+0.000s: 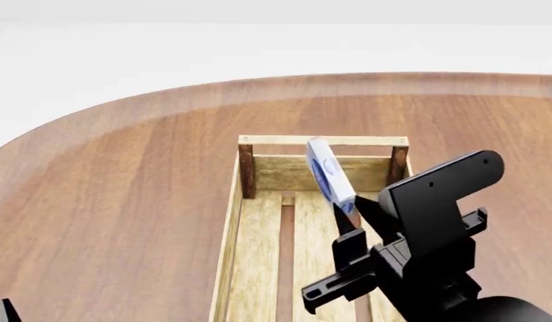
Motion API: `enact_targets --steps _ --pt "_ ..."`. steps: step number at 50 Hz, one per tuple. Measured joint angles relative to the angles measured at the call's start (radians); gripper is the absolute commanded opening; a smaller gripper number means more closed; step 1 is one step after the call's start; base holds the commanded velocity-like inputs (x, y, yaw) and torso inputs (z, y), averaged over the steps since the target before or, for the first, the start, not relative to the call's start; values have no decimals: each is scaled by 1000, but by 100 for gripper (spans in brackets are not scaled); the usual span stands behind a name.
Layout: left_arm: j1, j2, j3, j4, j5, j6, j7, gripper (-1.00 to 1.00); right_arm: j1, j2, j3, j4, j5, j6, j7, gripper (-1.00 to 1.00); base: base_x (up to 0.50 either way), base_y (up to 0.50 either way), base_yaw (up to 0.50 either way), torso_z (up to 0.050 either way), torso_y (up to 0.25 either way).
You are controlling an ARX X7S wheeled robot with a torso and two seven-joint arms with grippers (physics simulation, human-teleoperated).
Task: Pick up the cream cheese and put it in the tray.
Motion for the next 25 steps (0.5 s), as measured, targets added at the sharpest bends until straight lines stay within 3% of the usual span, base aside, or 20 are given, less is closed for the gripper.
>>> enact_targets --steps 25 --pt "2 5 -9 -1 29 -2 -23 100 -11 -10 -18 55 4 -7 -43 -100 0 0 0 0 0"
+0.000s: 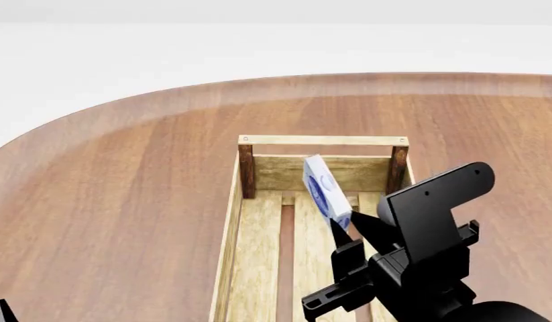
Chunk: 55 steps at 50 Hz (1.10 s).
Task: Pick up the cream cheese and put it in the tray.
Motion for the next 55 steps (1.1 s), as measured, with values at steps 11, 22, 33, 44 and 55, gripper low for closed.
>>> enact_targets --steps 11,22,33,44,55 --pt "1 0 0 1 8 -2 -5 100 -6 0 -10 10 -14 -8 -7 -100 0 0 0 0 1" --pt "2 1 0 3 17 -3 -11 100 -12 2 -17 14 -27 -14 -7 -100 0 0 0 0 -56" --pt "1 -1 3 0 17 4 -14 100 -8 1 -29 9 -36 -11 -6 -100 0 0 0 0 -103" --pt "-4 -2 5 -7 18 7 -17 100 0 3 -37 -4 -39 -4 -3 -100 0 0 0 0 -101" --pt "-4 -2 6 -7 21 8 -21 100 3 4 -41 -4 -44 -2 -1 -100 -1 0 0 0 -89"
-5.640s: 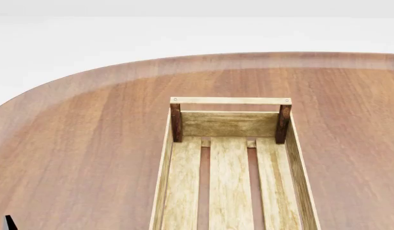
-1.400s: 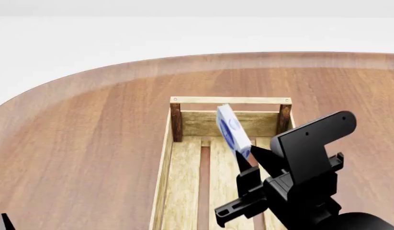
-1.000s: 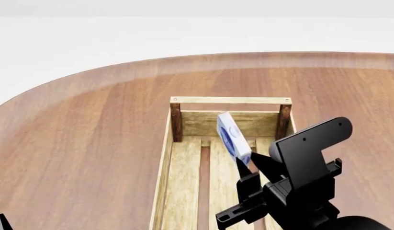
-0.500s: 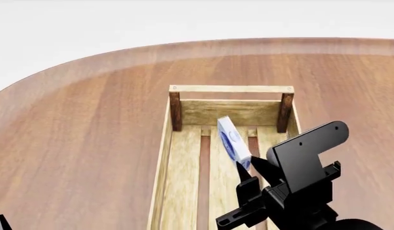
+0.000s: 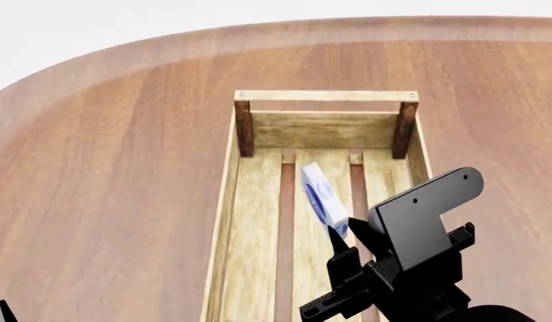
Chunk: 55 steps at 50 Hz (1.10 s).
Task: Pick up the cream cheese and put it in the tray.
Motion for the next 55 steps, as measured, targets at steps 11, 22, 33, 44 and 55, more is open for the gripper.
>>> enact_targets --steps 11,22,33,44,55 --pt "2 -1 0 2 5 2 -5 100 1 1 -1 4 -3 0 1 -100 0 0 0 0 -89" --pt "2 -2 1 5 6 0 -8 100 -2 0 -5 9 -8 -6 -1 -100 -1 0 0 0 -89" --pt "1 -3 5 4 6 -1 -10 100 -3 -2 -6 14 -9 -11 -4 -100 0 0 0 0 -88" --pt "-3 -4 8 -2 6 0 -12 100 -6 -1 -7 21 -13 -17 -5 -100 -1 0 0 0 -89" --pt "-4 -5 9 -2 7 0 -15 100 -8 -1 -10 22 -16 -20 -6 -100 0 0 0 0 -89"
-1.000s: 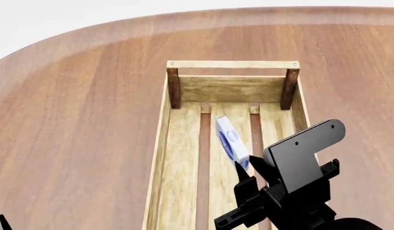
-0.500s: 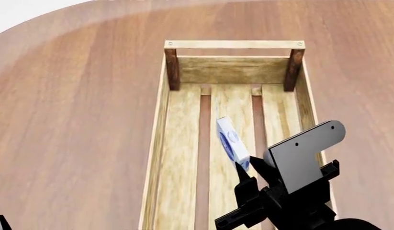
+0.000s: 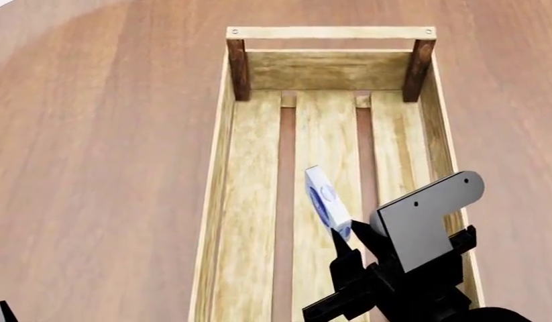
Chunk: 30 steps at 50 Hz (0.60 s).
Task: Pick up the cream cheese and put it in the tray.
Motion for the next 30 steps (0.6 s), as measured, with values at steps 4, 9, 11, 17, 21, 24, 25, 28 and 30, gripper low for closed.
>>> enact_targets --steps 4,9,11,17,21,24,25,28,30 --pt "1 -1 0 1 0 0 -1 100 0 -1 -2 2 -2 -2 -1 -100 0 0 0 0 -88" --pt "2 -1 0 3 1 -1 -3 100 -1 -2 -4 5 -5 -5 -4 -100 -2 0 0 0 -88" --pt "2 -2 0 4 1 -2 -4 100 -1 -3 -5 7 -6 -6 -4 -100 0 0 0 0 -90" --pt "2 -2 1 6 2 -4 -5 100 -1 -3 -7 9 -7 -6 -5 -100 0 0 0 0 -88" --pt "2 -2 1 6 3 -5 -6 100 0 -2 -7 8 -7 -5 -4 -100 0 0 0 0 -87" --pt "2 -3 2 6 3 -6 -7 100 1 -2 -8 8 -7 -4 -4 -100 0 0 0 0 -87" --pt "2 -3 2 6 3 -6 -7 100 1 -2 -8 8 -8 -4 -4 -100 0 0 0 0 -86" --pt "1 -3 3 6 3 -6 -8 100 1 -1 -9 7 -8 -3 -3 -100 0 0 0 0 -87" --pt "0 -3 3 5 3 -6 -8 100 1 -1 -9 6 -8 -3 -2 -100 0 0 0 0 -88"
